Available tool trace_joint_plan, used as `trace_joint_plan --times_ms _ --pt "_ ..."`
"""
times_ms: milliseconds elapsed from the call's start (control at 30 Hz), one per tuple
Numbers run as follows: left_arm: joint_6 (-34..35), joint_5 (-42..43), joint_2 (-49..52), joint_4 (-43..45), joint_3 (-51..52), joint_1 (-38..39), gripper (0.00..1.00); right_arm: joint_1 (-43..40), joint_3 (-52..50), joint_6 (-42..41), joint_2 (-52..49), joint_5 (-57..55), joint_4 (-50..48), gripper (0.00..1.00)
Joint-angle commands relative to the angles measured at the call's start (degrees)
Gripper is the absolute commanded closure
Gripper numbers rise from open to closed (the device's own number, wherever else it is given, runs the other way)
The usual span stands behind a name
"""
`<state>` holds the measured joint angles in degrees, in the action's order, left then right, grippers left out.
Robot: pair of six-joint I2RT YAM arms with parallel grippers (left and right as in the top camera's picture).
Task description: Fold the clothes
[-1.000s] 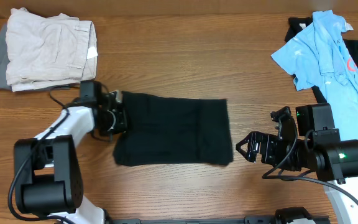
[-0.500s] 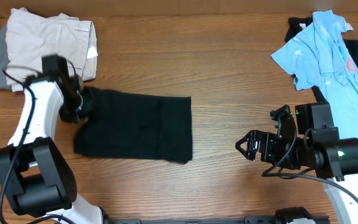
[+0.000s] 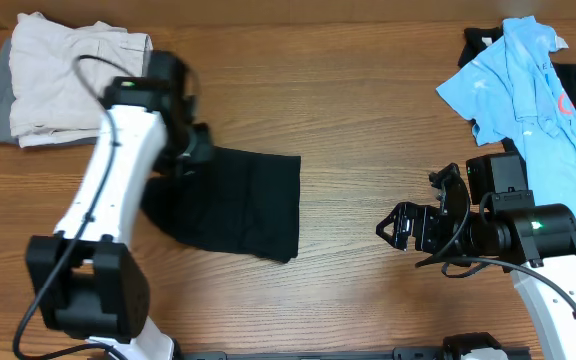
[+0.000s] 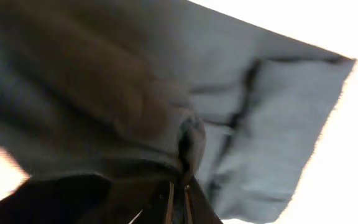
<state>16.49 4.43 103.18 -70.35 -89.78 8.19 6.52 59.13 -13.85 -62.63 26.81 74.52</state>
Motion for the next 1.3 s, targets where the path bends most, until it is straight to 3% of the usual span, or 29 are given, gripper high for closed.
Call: trace_joint_plan --times_ms 0,233,600,767,967,1267 --pt "5.46 0.02 -0.66 0.66 -1.25 6.82 0.96 0.28 -0.04 0.17 0.09 0.39 -0.33 0.0" --pt "8.15 -2.27 -0.28 1.38 -1.25 16.98 0.96 0.28 -0.04 0.15 0.09 0.44 -0.28 0.0" --pt "9.92 -0.13 5.38 1.11 -0.87 19.5 0.96 0.28 -0.04 0.17 0.09 1.57 0.79 0.0" --pt "9.92 4.46 8.41 0.94 -0.7 20.72 0.89 0.28 -0.04 0.17 0.09 1.6 0.68 0.0" --pt "9.84 4.15 9.49 1.62 -0.7 23.63 0.69 0.28 -0.04 0.15 0.09 1.77 0.74 0.0" --pt "3.26 4.96 9.4 -0.61 -3.56 24.57 0.59 0.28 -0.04 0.15 0.09 1.77 0.7 0.0"
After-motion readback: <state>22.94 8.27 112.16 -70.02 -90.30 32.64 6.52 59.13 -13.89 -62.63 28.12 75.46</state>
